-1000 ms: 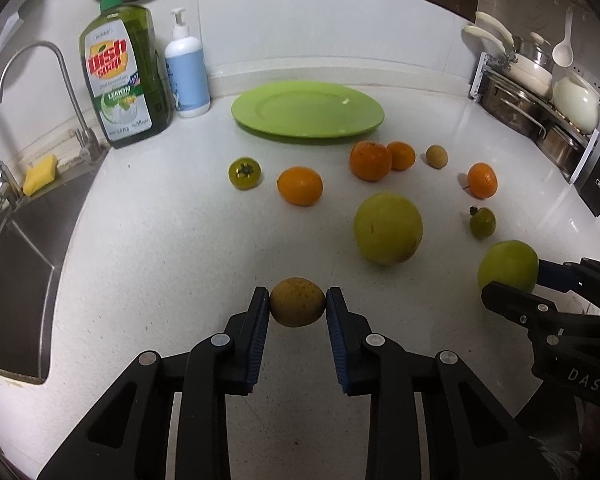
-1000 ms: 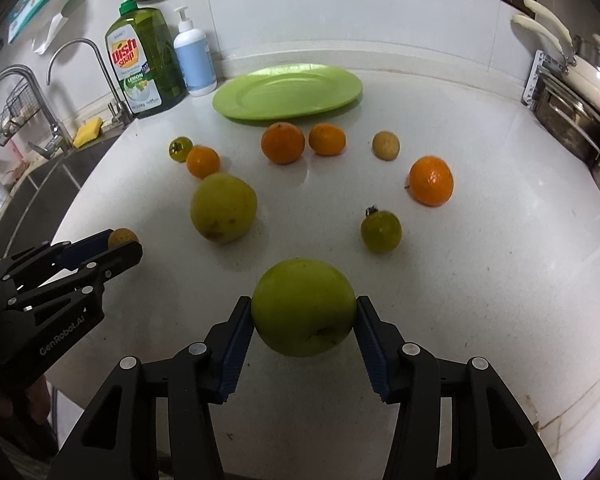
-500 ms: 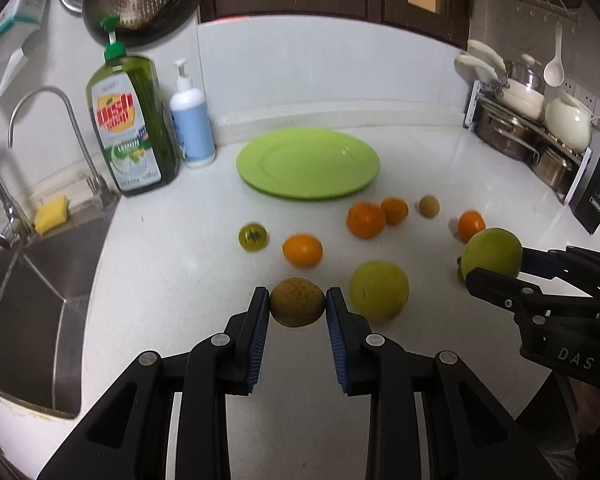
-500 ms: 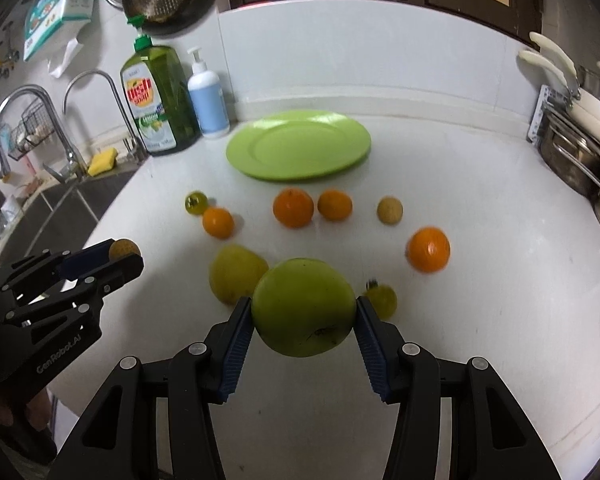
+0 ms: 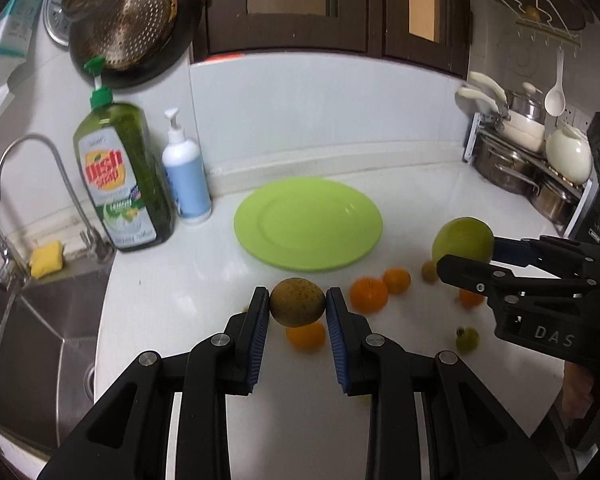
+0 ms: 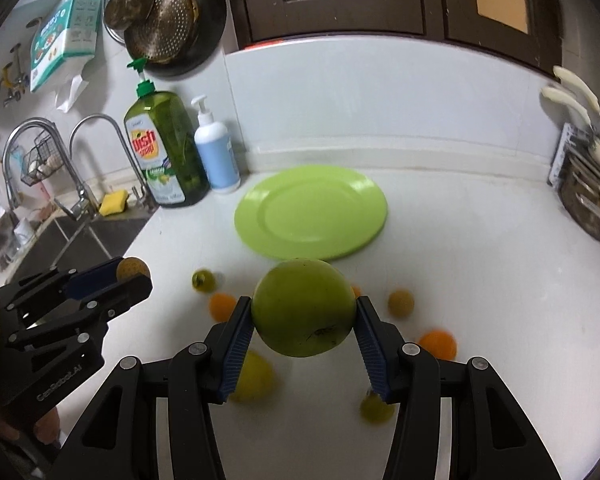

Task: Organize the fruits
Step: 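Carry the kiwi and green apple in both grippers over the green plate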

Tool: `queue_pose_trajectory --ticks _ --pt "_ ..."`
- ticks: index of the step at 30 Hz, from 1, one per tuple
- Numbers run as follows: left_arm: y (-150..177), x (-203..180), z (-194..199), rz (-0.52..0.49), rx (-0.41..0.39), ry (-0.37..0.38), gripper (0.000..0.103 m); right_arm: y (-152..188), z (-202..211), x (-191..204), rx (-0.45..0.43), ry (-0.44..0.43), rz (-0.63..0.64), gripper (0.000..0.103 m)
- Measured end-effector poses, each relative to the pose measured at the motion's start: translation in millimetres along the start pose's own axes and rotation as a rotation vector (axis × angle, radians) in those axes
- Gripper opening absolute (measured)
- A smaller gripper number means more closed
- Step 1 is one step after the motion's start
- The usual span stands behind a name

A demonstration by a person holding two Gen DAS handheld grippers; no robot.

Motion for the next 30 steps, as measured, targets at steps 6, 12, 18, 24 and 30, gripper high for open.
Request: queue_pose_trajectory --ticks 6,12,18,24,30 --pt "-23 4 -23 0.013 0.008 0.023 0.029 -29 -22 -7 0.004 -0.005 0.028 0.052" --pt "-45 10 -55 0.020 0.039 0.046 0.029 -56 -51 -16 0.029 -0.013 0.060 0.052" --pt "-62 17 -93 0.018 0.082 0.058 0.029 -75 -87 -25 0.071 -0.027 0.072 0.052" --pt "-66 22 -137 0.011 0.151 0.076 0.029 -81 -128 -33 0.138 -0.037 0.086 0.052" --pt "-65 28 -178 -0.003 0.228 0.090 0.029 -78 -167 -40 0.220 -0.046 0.092 0.052"
Point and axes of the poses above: each gripper's, at about its wrist camera, not at the fingertips, and z roughly against the way its jaws point, x to its left, y to its underside, the point moved 4 cm from there along -z, roughly the way its jaws point, and after that the axes turned 5 degrees about -x, right-handed, at the moved point
